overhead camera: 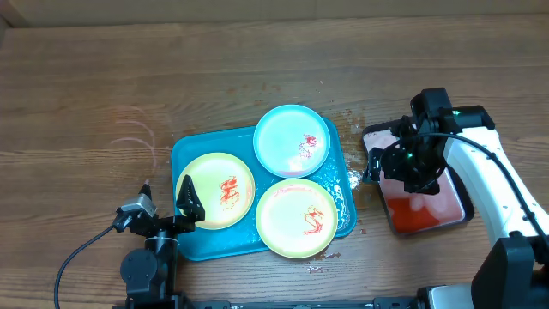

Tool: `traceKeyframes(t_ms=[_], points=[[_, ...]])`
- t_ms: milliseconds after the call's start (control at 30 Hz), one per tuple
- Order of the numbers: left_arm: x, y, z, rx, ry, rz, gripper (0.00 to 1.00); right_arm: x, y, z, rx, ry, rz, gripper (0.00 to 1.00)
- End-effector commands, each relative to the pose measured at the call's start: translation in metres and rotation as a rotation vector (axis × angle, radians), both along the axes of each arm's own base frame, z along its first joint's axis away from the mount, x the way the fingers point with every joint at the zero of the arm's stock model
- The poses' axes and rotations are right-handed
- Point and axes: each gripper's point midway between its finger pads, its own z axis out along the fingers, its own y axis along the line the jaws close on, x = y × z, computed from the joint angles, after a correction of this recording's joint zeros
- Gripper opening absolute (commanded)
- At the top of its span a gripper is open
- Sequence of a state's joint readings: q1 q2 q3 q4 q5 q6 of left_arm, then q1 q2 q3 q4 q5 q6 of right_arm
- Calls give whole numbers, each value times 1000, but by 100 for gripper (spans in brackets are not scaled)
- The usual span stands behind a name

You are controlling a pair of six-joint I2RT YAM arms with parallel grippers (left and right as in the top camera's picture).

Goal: Clean dirty plates on tray and stack at the side
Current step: 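Move the right gripper down into the black tray toward the sponge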

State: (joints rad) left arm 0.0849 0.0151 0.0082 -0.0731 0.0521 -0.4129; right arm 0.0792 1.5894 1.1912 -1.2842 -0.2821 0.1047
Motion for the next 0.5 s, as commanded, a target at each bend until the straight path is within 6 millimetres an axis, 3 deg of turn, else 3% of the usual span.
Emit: traceKeyframes(t_ms=[0, 100, 167, 333, 467], points=[[0, -12, 3, -4, -18, -72, 99, 3, 2, 7, 14, -21, -1, 100], [-4, -44, 15, 49, -70, -260, 100, 6, 5, 7, 31, -32, -2, 100], [-7, -54, 21, 52, -91, -318, 100, 6, 9, 9, 57, -32, -2, 100], [-7, -44, 38, 49, -78, -258, 100, 9, 10, 9, 64, -43, -2, 100], [-2, -27, 43, 59, 51, -165, 100, 8, 10, 9, 64, -42, -2, 100]])
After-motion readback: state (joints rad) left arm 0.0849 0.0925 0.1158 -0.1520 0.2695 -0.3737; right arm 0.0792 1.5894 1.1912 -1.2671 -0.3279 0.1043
